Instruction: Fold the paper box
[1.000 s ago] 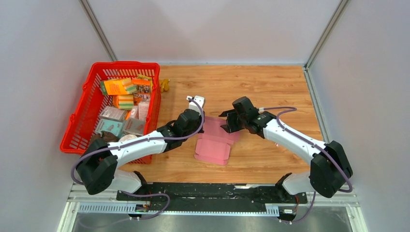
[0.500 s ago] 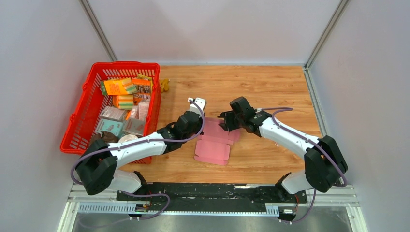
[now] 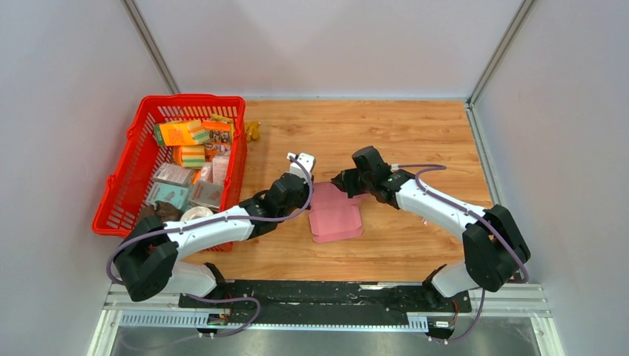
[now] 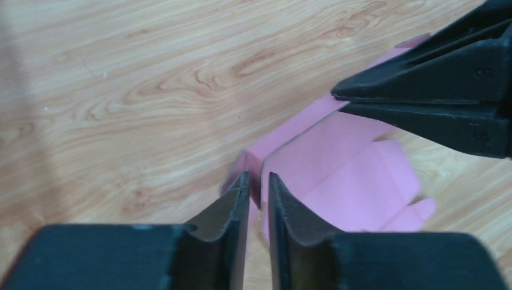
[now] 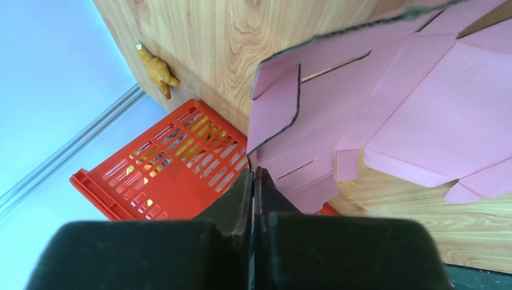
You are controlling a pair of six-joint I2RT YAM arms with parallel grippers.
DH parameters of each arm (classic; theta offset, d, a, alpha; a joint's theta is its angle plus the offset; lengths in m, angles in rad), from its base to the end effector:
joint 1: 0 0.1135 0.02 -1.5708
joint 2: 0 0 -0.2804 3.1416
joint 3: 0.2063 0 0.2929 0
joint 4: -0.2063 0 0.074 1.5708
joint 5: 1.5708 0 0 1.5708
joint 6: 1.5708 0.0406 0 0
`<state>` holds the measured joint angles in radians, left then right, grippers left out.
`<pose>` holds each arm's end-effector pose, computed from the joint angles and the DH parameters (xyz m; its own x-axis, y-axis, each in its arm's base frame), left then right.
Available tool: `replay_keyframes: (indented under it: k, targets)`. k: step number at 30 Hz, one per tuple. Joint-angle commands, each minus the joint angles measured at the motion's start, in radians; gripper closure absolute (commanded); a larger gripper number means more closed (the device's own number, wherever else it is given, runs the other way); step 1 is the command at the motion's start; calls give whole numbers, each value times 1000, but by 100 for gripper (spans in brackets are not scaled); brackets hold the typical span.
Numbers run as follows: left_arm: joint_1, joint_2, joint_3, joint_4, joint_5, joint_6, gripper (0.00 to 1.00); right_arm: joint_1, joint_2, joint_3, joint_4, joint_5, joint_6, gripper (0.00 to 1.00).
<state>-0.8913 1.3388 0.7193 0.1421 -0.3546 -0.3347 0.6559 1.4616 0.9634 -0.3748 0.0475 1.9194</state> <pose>0.2141 -0.2427 0.2173 -0.4487 0.0652 -0.8913 0.4111 0.9006 -0.1411 0.2734 0.2080 0.2202 -0.3424 0.9211 0.1853 0.7706 0.1624 0.6163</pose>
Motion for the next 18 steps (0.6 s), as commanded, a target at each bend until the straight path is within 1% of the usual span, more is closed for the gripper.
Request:
replay_keyframes:
  k: [1, 3, 4, 6, 8, 9, 10, 12, 13, 14, 18]
  targets:
    - [-8, -101, -27, 22, 42, -12, 66, -6, 25, -8, 128, -32, -39, 100]
    - [-8, -174, -46, -22, 46, -7, 61, -18, 32, -5, 129, -32, -88, 100]
    - [-8, -203, -52, -38, 49, 3, 55, -24, 32, -15, 143, -73, -103, 100]
    - [-8, -291, -63, -108, 36, 13, 52, -36, 29, -38, 175, -81, -128, 100]
    - [-6, -376, -75, -136, 2, 14, 48, -47, 23, -81, 261, -93, -177, 100]
    - [-6, -400, -89, -192, -9, 14, 47, -52, 22, -90, 287, -95, -190, 100]
    - [-3, -423, -98, -209, -24, 5, 47, -56, 26, -100, 328, -94, -250, 100]
    - [2, -469, -132, -232, -30, -12, 48, -71, 32, -91, 336, -78, -322, 100]
    - [5, -480, -147, -234, -30, -27, 51, -78, 39, -86, 355, -80, -394, 100]
    - [12, -480, -159, -233, -29, -35, 52, -87, 46, -97, 376, -78, -430, 100]
    - [28, -429, -192, -243, -30, -58, 60, -111, 48, -176, 620, -92, -546, 100]
